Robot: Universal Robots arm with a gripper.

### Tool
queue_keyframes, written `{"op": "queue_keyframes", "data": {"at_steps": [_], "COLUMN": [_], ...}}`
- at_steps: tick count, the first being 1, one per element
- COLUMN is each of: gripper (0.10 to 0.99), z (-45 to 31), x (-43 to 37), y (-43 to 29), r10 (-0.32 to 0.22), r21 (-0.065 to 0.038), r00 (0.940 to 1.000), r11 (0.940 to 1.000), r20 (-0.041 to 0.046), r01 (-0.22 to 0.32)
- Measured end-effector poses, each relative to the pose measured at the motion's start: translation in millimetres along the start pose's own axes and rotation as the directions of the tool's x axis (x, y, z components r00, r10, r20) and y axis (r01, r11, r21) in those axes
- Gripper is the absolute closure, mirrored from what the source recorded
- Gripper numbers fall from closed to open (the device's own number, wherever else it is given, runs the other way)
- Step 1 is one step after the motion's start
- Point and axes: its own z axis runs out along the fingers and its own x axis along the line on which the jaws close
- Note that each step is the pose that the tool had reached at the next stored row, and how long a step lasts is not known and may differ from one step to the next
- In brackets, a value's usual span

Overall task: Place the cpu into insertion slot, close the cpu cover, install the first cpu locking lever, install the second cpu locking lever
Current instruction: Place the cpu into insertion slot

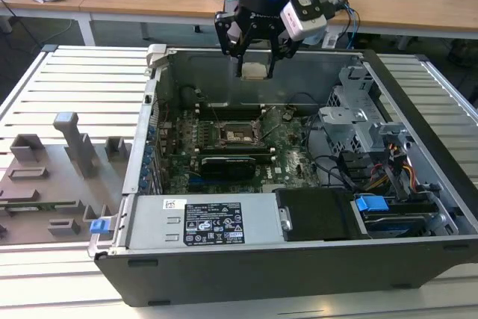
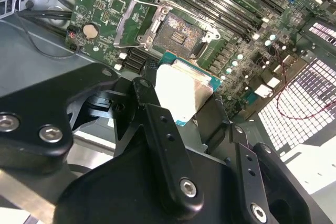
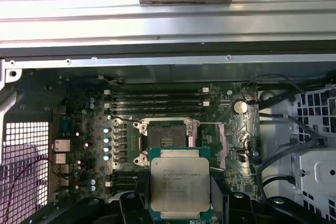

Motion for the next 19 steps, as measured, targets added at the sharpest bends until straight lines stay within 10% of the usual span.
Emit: {"op": "queue_keyframes", "data": {"at_steps": [19], "gripper": [0.541], "z": [10.0], "x": [-0.3], "y": [-0.9], "r10": [0.0], "r21": [0.0], "r00": [1.0], "r11": [1.0], "r20": [0.0], "r01": [0.0]}}
